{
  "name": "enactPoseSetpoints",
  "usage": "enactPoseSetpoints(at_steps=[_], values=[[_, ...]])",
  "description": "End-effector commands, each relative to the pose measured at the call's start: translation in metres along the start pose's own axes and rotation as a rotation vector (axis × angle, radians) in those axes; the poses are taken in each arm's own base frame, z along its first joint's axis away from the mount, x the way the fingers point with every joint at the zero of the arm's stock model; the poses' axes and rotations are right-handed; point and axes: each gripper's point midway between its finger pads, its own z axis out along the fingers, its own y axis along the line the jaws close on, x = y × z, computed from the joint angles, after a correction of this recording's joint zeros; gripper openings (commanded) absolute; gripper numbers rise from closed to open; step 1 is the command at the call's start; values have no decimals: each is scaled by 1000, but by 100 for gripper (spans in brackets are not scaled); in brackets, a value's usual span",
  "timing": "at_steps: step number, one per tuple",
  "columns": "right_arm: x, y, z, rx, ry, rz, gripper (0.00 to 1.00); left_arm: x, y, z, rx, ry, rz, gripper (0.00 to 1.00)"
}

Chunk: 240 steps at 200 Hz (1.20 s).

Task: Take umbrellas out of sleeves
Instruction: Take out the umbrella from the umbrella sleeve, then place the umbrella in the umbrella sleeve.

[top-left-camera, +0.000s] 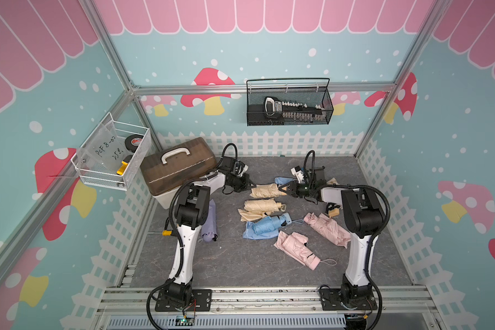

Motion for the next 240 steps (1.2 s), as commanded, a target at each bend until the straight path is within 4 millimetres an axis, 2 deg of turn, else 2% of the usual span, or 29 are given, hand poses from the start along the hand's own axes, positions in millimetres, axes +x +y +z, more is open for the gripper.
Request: enactPoseSetpoints(at_steps=[1,61,105,127,135,138,150,170,196,218,240], values=[[5,0,3,45,23,-17,3,23,39,8,-166,68,-46,0],[10,-16,-19,173,-23,-36,2,22,75,-38,-535,11,61,0],[12,-23,-40,173,-53,-22,2,31,85,-47,-571,29,62,0],[7,-23,-59,153,-102,-14,2,31,84,-50,-574,19,62,0],[8,-31,-68,169,-118,4,2,29,84,-52,-577,13,64,0],[2,-24,-76,168,-141,-12,2,29,83,-52,-574,13,64,0],[-1,-21,-90,156,-169,-14,2,27,81,-52,-564,10,67,0],[-2,-6,-101,100,-176,-38,2,25,76,-52,-550,6,74,0],[-14,29,-114,13,-231,-109,2,21,70,-51,-525,-1,83,0],[-27,62,-121,-106,-290,-141,2,19,64,-47,-500,-3,91,0],[-31,81,-111,-167,-267,-152,3,19,59,-41,-472,6,103,0]])
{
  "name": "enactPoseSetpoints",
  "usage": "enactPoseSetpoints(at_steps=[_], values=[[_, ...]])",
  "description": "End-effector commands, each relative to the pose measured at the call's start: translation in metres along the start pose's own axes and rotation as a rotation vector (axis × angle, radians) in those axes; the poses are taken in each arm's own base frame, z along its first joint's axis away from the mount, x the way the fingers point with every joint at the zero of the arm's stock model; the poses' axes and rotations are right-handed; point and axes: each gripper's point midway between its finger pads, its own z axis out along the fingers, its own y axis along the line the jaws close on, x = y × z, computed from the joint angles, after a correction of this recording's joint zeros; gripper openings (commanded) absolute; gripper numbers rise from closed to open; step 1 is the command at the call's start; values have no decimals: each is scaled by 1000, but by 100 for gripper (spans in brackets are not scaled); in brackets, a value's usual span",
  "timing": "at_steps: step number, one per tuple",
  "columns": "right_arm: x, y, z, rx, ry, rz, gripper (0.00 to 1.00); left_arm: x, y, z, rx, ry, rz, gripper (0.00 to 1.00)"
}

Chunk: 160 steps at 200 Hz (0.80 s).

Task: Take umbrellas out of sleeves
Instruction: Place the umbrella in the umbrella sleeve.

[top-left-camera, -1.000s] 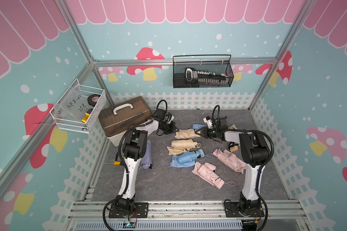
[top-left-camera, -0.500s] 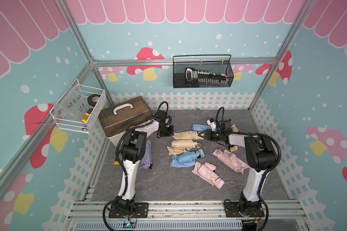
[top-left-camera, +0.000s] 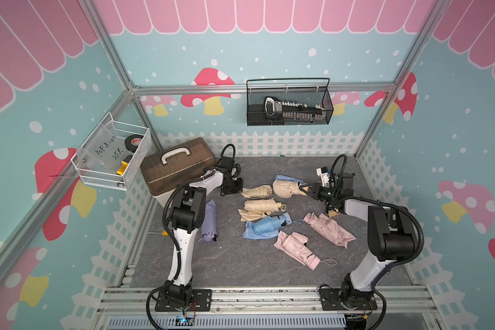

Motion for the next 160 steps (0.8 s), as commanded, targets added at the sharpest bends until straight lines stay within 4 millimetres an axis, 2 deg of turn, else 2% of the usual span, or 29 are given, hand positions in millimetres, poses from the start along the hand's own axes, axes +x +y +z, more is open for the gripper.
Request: enactPoseSetpoints(at_steps=[1,22,50,56,79,103,148,160], values=[[-21,54,4,-176,-22,-92,3,8,0,2,-10,36,28,0],[-13,62,28,-211,29,-94,2,7,-9,4,21,33,44,0],[-10,55,58,-215,48,-78,3,7,-17,4,52,33,58,0],[-4,43,69,-212,64,-49,3,7,-18,4,56,34,59,0],[3,30,90,-230,78,-7,2,9,-19,5,62,40,64,0],[10,15,102,-217,96,19,2,11,-19,6,68,46,68,0],[28,-8,112,-190,136,66,3,6,-21,6,76,40,68,0],[32,-14,113,-168,143,73,6,5,-22,5,77,37,72,0]])
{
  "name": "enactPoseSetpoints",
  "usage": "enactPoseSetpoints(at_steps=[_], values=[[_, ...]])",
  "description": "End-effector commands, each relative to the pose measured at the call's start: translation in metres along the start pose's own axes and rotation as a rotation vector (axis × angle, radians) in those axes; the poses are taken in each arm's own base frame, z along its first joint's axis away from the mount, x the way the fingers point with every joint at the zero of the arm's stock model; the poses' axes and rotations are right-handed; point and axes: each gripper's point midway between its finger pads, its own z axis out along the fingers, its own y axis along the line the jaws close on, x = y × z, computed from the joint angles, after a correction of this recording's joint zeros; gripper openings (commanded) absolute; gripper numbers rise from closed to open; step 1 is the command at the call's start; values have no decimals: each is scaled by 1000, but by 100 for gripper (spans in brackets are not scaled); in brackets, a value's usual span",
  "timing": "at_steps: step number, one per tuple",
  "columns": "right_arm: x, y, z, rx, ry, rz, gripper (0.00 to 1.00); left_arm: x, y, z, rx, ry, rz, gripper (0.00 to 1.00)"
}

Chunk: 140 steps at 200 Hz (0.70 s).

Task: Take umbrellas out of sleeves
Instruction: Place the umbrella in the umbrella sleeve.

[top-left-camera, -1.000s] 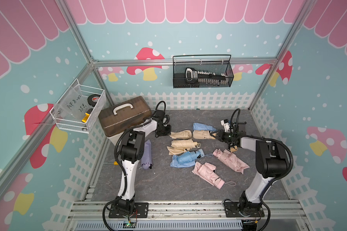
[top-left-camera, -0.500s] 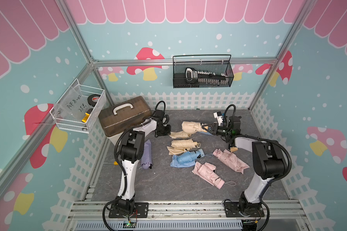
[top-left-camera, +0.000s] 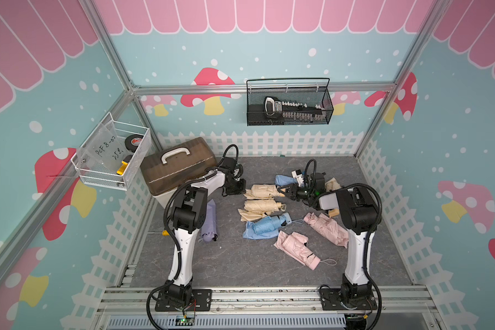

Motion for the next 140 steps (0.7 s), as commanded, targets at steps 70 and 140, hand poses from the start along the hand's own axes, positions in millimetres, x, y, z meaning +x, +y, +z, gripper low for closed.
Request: enactPoseSetpoints(at_steps=[70,140], values=[[-11,1,-5,164,24,-117,52,-7,0,-5,18,2,28,36],[-24,45,-56,412,14,-336,87,-19,-14,-34,38,-76,19,64]])
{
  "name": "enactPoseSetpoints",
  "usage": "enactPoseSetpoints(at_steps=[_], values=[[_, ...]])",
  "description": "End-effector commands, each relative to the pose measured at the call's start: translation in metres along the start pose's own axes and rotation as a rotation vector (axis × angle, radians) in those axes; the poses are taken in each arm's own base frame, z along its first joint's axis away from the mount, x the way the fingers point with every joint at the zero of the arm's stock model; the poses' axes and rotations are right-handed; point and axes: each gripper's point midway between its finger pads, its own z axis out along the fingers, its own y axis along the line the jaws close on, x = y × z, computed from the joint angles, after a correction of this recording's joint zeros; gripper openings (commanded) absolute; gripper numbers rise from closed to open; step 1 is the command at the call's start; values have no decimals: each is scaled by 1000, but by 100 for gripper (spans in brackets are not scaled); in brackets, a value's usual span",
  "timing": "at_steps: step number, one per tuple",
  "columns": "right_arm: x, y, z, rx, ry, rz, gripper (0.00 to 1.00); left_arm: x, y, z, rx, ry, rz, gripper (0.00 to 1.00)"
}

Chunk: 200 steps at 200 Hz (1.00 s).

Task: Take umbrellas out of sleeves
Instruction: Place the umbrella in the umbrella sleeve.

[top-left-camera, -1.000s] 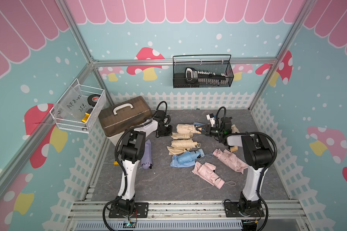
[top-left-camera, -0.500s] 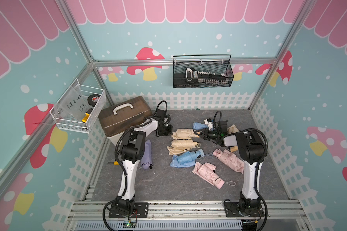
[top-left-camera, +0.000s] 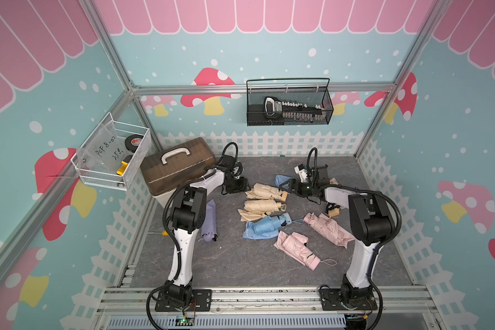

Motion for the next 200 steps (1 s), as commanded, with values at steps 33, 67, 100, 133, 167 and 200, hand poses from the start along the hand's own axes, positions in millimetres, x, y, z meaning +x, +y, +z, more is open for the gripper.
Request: enactPoseSetpoints(at_steps=[33,67,100,133,167,200], values=[[-33,35,-62,192,-69,-279,87,-17,-21,-47,23,-109,6,66],[-35,25,-79,329,17,-416,87,-20,-31,-71,31,-173,-9,73],[-34,3,-75,409,115,-518,86,-8,-48,-83,81,-177,-10,75],[-35,-15,-60,421,179,-624,86,16,-72,-84,137,-137,-9,75],[-34,-30,-48,435,230,-713,87,44,-89,-79,153,-87,7,75],[-27,-53,-31,444,300,-732,87,60,-88,-75,146,-62,-7,75]])
